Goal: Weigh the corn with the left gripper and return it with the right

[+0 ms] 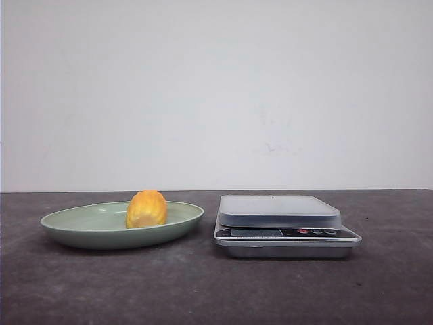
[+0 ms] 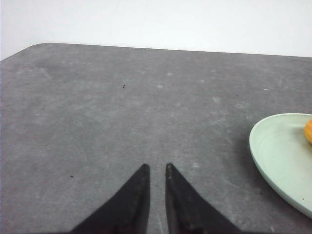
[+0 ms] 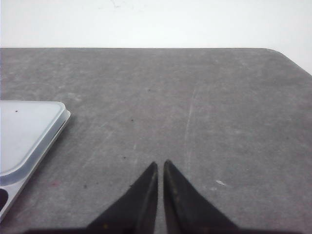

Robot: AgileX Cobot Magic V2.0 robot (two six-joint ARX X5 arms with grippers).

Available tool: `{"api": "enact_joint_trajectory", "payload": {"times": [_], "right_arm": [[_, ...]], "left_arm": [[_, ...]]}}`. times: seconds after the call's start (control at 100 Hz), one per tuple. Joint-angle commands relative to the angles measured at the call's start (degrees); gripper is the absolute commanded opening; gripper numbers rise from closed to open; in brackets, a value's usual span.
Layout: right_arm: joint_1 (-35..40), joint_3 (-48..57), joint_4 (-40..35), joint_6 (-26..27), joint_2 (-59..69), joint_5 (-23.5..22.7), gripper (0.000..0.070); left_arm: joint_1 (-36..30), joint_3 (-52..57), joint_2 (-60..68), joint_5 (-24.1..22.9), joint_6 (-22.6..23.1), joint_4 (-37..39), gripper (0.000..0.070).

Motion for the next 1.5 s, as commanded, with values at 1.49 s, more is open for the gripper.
{"api": "enact_joint_trajectory", "payload": {"times": [1.49], "right_arm": [[0.2, -0.31, 0.26, 0.87, -0.13, -0.13, 0.0014]], "left_arm": [[0.11, -0.9, -0.09, -0.44, 0.42, -0.26, 0.0015]]}}
